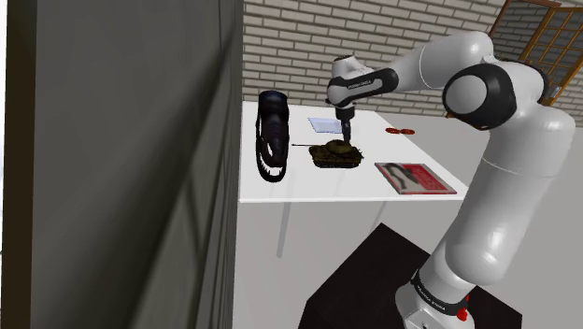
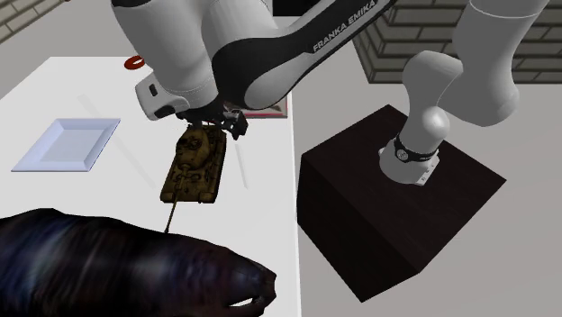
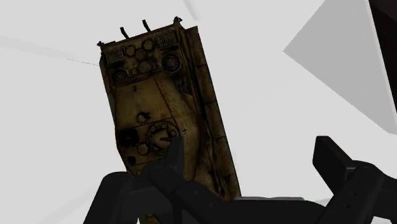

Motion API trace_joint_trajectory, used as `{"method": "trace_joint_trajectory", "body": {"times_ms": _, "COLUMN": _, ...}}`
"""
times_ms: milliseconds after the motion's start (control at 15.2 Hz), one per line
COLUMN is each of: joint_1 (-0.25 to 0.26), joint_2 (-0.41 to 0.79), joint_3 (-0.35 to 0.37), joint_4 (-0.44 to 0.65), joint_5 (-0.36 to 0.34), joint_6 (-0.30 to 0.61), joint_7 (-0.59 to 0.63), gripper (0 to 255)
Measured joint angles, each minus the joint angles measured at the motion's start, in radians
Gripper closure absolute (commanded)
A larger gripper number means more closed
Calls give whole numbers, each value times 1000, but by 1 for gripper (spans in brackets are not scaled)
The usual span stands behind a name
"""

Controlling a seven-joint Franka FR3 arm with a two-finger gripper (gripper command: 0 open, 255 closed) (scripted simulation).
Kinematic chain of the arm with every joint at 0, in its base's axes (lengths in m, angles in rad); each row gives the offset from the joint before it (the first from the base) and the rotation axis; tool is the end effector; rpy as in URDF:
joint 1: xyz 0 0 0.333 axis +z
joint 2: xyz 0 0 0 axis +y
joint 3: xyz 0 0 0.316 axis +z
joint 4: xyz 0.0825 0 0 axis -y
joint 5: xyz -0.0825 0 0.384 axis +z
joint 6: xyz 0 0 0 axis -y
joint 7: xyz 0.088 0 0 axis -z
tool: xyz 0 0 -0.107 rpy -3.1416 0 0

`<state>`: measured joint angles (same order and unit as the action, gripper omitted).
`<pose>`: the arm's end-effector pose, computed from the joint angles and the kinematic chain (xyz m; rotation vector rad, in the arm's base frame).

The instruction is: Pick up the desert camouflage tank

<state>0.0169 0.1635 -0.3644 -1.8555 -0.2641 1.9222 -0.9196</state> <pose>0.5532 -0.2109 0.4336 2.7619 0.9716 -0.3686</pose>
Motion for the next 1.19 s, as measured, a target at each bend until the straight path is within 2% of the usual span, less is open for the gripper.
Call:
{"method": "trace_joint_trajectory", "body": {"times_ms": 462, "joint_1": -52, "joint_2": 262, "joint_3": 24, "joint_4": 274, "joint_5": 47, "joint_6": 29, "joint_7": -190, "gripper": 0}}
{"method": "trace_joint_trajectory", "body": {"times_ms": 990, "joint_1": -61, "joint_2": 326, "joint_3": 33, "joint_4": 263, "joint_5": 52, "joint_6": 105, "joint_7": -192, "gripper": 0}}
{"method": "trace_joint_trajectory", "body": {"times_ms": 1056, "joint_1": -61, "joint_2": 328, "joint_3": 33, "joint_4": 259, "joint_5": 52, "joint_6": 111, "joint_7": -192, "gripper": 255}}
{"method": "trace_joint_trajectory", "body": {"times_ms": 1188, "joint_1": -61, "joint_2": 328, "joint_3": 34, "joint_4": 257, "joint_5": 53, "joint_6": 115, "joint_7": -191, "gripper": 255}}
